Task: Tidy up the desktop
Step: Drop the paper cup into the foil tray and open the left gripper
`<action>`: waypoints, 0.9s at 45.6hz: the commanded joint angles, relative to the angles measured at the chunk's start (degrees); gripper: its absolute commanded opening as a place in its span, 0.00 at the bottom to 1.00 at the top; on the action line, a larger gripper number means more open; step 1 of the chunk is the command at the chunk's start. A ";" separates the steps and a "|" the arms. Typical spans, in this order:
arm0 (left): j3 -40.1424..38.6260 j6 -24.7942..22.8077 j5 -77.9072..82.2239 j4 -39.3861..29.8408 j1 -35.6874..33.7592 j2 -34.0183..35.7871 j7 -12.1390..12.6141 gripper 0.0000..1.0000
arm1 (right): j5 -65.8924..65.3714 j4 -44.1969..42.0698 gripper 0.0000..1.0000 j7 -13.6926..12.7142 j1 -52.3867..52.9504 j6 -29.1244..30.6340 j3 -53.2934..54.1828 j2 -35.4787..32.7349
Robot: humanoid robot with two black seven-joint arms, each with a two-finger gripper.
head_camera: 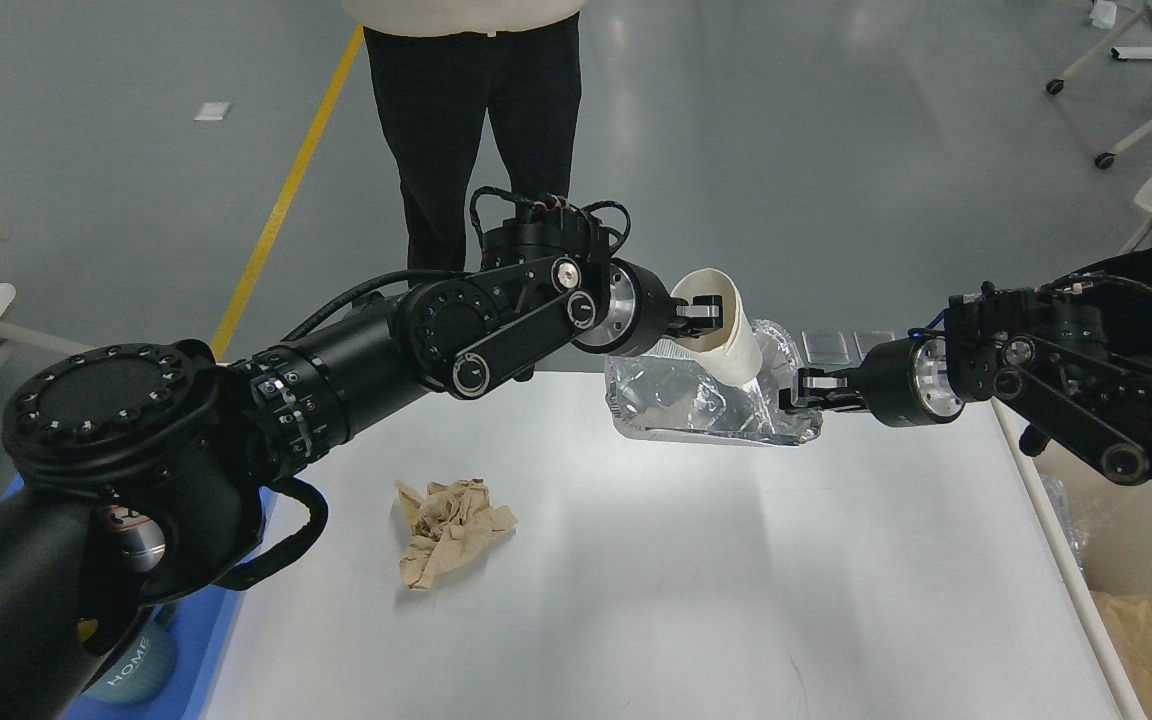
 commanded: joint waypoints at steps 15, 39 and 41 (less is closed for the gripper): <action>0.08 3.46 0.01 -0.32 1.30 0.09 -0.18 0.85 | -0.05 -0.44 0.00 -0.43 0.33 -0.28 -0.09 1.48; -7.21 -4.79 -4.21 -0.40 -3.80 11.42 -0.98 0.97 | -0.31 -5.89 0.00 0.53 -1.95 -0.19 -0.80 -1.42; -8.79 -6.63 -4.56 -0.67 -4.06 14.05 -0.98 0.97 | -0.40 -6.33 0.00 0.54 -2.13 -0.28 -0.80 -1.60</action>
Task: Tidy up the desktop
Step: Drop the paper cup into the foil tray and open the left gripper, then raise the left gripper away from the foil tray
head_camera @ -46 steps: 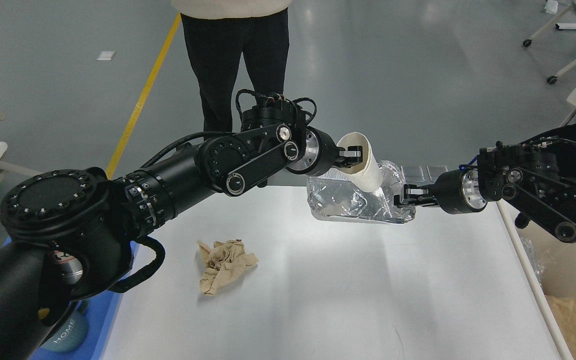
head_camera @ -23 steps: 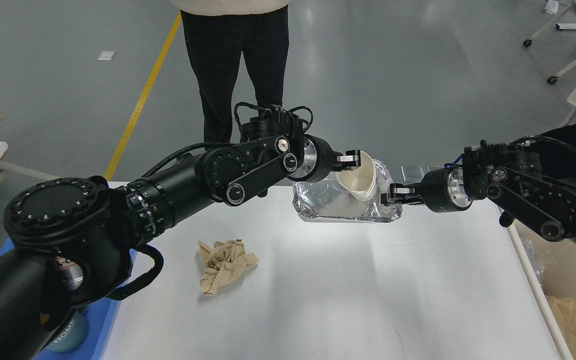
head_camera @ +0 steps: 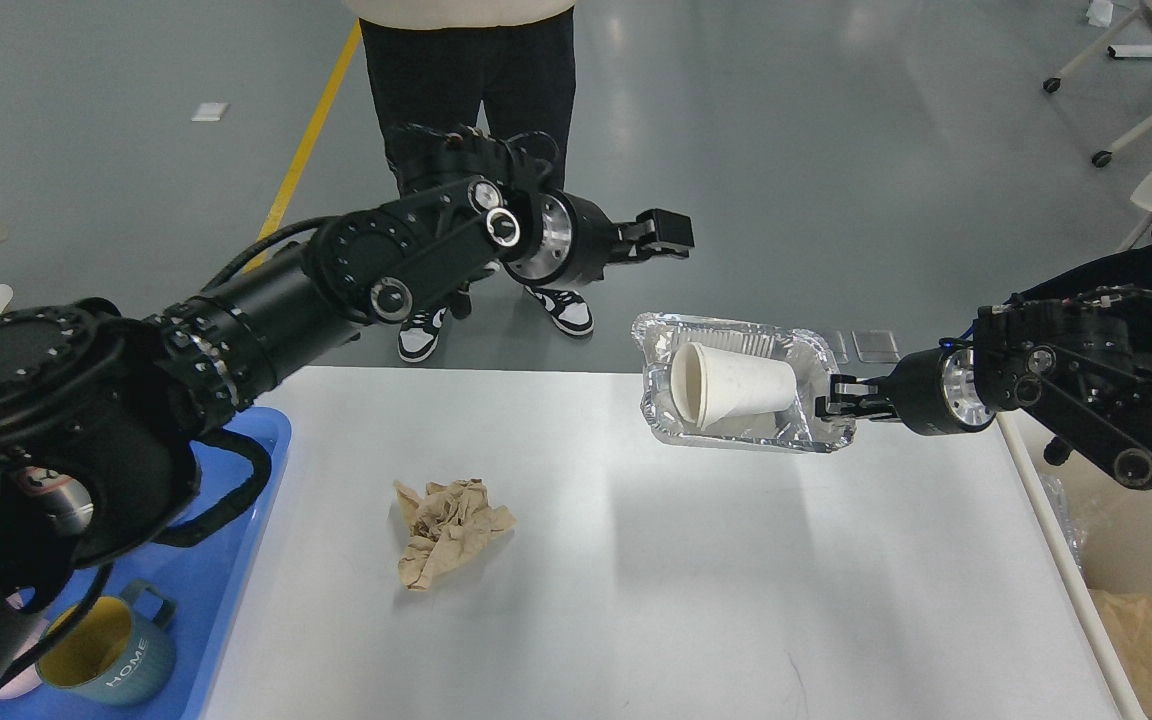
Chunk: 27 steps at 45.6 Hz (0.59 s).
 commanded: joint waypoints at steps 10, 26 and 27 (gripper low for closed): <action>-9.08 -8.65 -1.64 -10.48 1.32 21.84 -0.19 0.97 | -0.47 -2.98 0.00 0.47 -1.68 -0.52 -0.38 -0.61; -13.66 -8.92 -1.64 -42.48 19.25 50.15 -0.11 0.97 | -0.74 -3.06 0.00 0.38 -3.43 -1.13 -0.56 -0.61; -14.01 -8.92 -1.64 -44.06 20.04 51.82 -0.11 0.97 | -0.74 -3.06 0.00 0.38 -3.52 -1.22 -0.56 -0.61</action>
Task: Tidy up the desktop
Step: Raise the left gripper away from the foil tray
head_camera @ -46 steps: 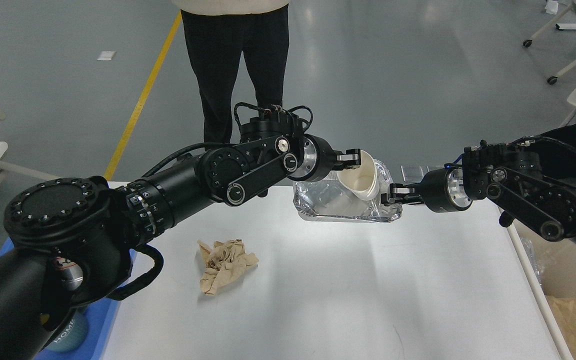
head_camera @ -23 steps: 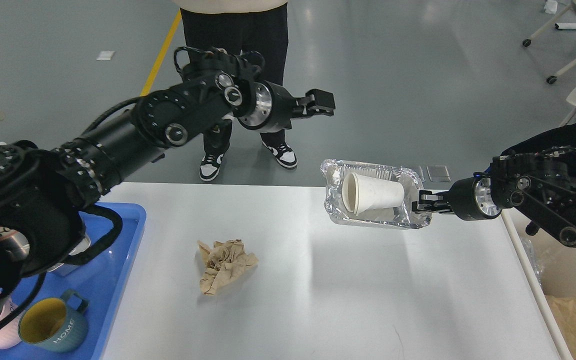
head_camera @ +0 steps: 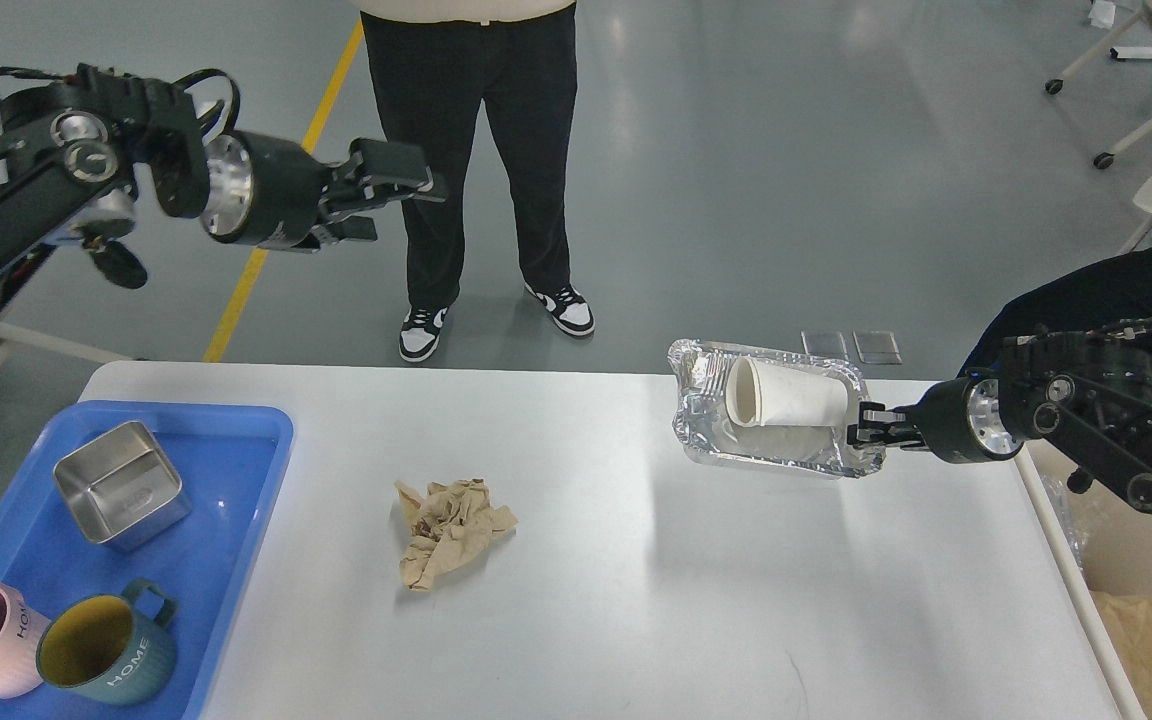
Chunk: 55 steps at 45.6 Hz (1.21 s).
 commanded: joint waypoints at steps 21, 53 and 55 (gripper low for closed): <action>-9.68 -9.75 -7.72 -18.30 12.56 34.18 -2.53 0.97 | -0.10 0.04 0.00 -0.11 -0.83 -0.81 -0.04 0.27; 0.16 -12.13 -16.43 -21.29 13.79 45.53 -12.79 0.96 | 0.07 1.01 0.00 -0.11 -0.65 -0.81 0.04 0.53; 1.48 -9.77 -15.99 -21.20 13.97 45.53 -16.84 0.96 | 0.07 1.09 0.00 -0.11 -0.65 -0.81 0.13 0.62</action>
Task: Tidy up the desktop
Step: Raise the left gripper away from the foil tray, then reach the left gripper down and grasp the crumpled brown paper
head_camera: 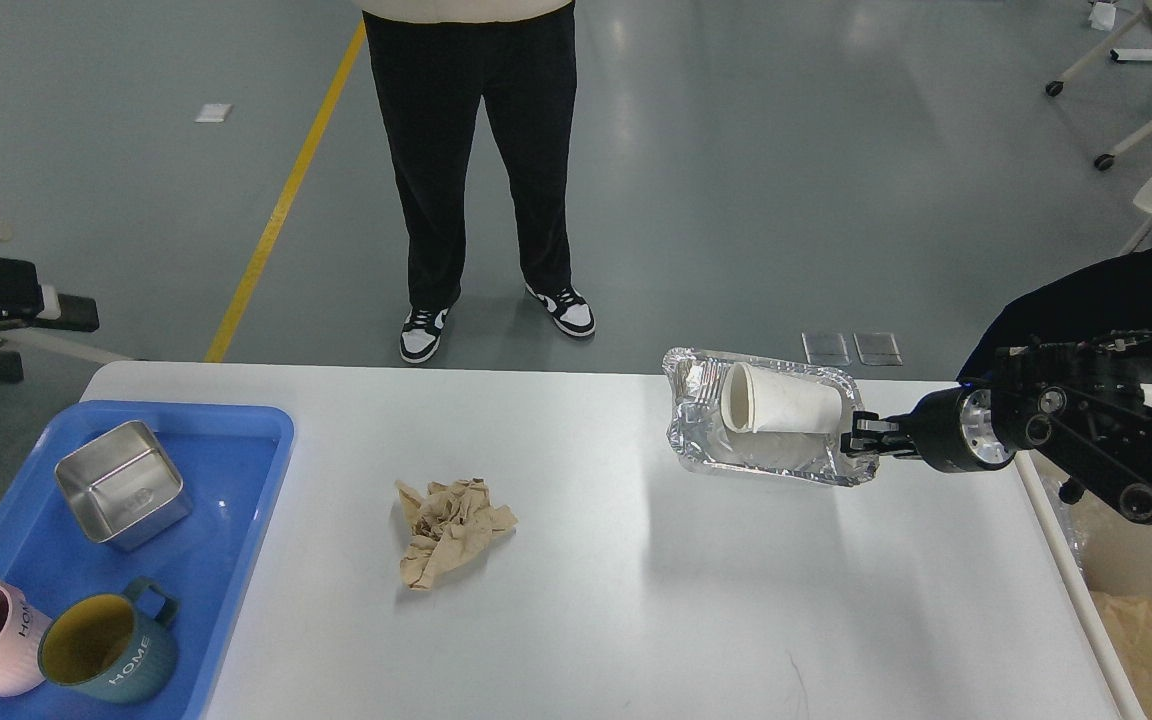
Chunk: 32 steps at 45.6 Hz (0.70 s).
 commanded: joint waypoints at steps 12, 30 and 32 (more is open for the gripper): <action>12.88 14.69 6.55 1.21 1.02 1.49 -25.14 0.96 | 0.01 0.77 0.00 0.00 0.12 0.00 0.08 0.13; 17.10 31.19 14.37 1.12 4.71 -13.34 -11.19 0.96 | 0.10 1.73 0.00 0.00 0.03 0.00 0.08 0.22; 17.72 35.50 15.52 1.38 5.94 -18.09 -8.20 0.96 | 0.10 2.26 0.00 -0.09 0.03 -0.09 0.08 0.22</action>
